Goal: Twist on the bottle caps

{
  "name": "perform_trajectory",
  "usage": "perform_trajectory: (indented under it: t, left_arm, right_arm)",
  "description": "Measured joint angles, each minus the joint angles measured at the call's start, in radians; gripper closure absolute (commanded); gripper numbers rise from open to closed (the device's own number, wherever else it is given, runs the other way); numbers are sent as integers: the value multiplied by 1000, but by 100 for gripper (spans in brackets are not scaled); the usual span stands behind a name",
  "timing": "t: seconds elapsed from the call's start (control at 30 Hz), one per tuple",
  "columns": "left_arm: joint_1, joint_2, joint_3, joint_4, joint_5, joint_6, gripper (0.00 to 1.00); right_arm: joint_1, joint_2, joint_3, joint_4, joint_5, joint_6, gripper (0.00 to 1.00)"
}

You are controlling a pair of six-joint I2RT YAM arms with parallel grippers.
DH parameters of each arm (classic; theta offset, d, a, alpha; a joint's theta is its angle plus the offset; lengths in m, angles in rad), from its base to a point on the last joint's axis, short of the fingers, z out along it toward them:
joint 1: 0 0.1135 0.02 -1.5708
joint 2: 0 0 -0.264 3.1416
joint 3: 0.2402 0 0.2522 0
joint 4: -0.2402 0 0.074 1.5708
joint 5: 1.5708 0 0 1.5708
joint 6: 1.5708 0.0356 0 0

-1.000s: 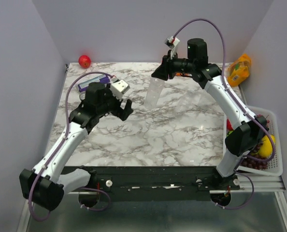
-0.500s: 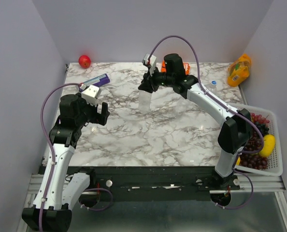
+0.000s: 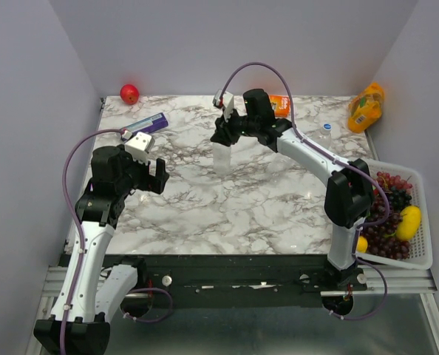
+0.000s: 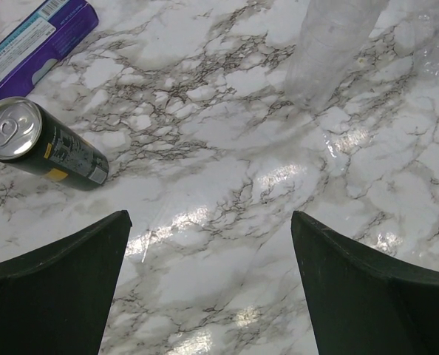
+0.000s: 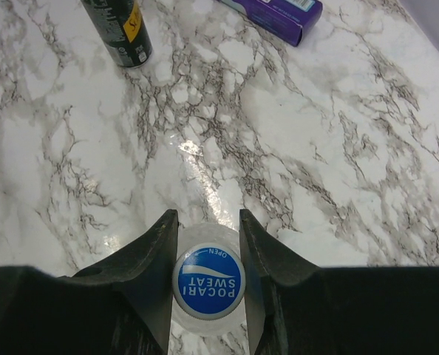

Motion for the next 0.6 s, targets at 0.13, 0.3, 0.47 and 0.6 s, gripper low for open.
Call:
perform_trajectory:
  t: [0.13,0.3,0.47,0.6]
  left_arm:
    - [1,-5,-4,-2,2,-1,1]
    - [6,-12,-9,-7,3,-1,1]
    - [12,-17,-9,-8,10,-1,1]
    - [12,-17,-9,-10,18,-1,1]
  right_arm:
    - [0,8,0,0,4,0,75]
    - [0,8,0,3,10,1,70]
    - [0,8,-5,11,13,1,64]
    - [0,8,-15,15,20,1,59]
